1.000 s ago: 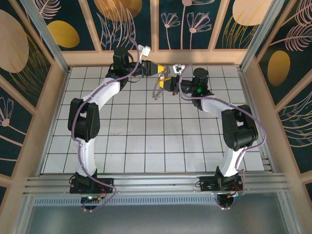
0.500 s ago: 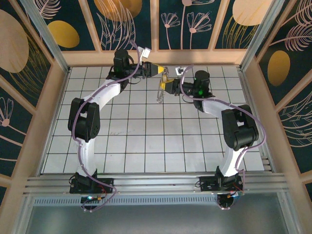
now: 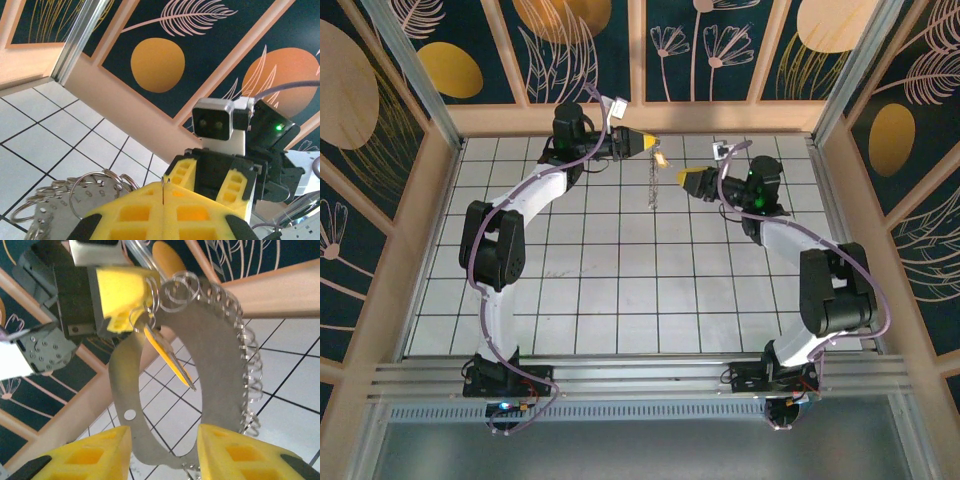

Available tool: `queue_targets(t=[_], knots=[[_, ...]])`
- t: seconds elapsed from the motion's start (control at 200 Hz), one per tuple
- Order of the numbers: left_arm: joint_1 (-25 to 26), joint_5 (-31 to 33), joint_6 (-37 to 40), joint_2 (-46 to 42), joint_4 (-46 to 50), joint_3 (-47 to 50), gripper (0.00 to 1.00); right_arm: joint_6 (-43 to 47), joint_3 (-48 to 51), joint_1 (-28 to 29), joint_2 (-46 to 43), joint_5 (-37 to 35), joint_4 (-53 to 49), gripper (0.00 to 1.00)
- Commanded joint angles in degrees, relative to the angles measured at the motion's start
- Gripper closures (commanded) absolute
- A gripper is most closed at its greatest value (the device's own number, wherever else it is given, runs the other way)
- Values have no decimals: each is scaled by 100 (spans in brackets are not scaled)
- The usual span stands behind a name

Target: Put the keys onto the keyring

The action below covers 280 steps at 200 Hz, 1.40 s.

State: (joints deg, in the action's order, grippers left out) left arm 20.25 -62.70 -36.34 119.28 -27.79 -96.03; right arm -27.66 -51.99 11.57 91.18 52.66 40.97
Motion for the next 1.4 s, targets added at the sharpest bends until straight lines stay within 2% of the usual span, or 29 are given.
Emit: queue_targets(t=[0.0,0.225,0.676,1.066,1.396], knots=[[-20,3,-83,-142,-406,77,100,-699,-264,-2,-84,-423,436,61],[-21,41,-180,-119,-504,150,100,-2017,-711,130,303,-839,1335,62],[-21,65,-347,-63,-657,153,100,-3534,-930,503,1234,-1349,3039,70],[-19,55,-392,-71,-737,183,100,-3989,-962,749,1742,-1596,3939,78],[-19,52,-409,-86,-763,198,100,-4080,-1015,848,1896,-1650,4120,83]])
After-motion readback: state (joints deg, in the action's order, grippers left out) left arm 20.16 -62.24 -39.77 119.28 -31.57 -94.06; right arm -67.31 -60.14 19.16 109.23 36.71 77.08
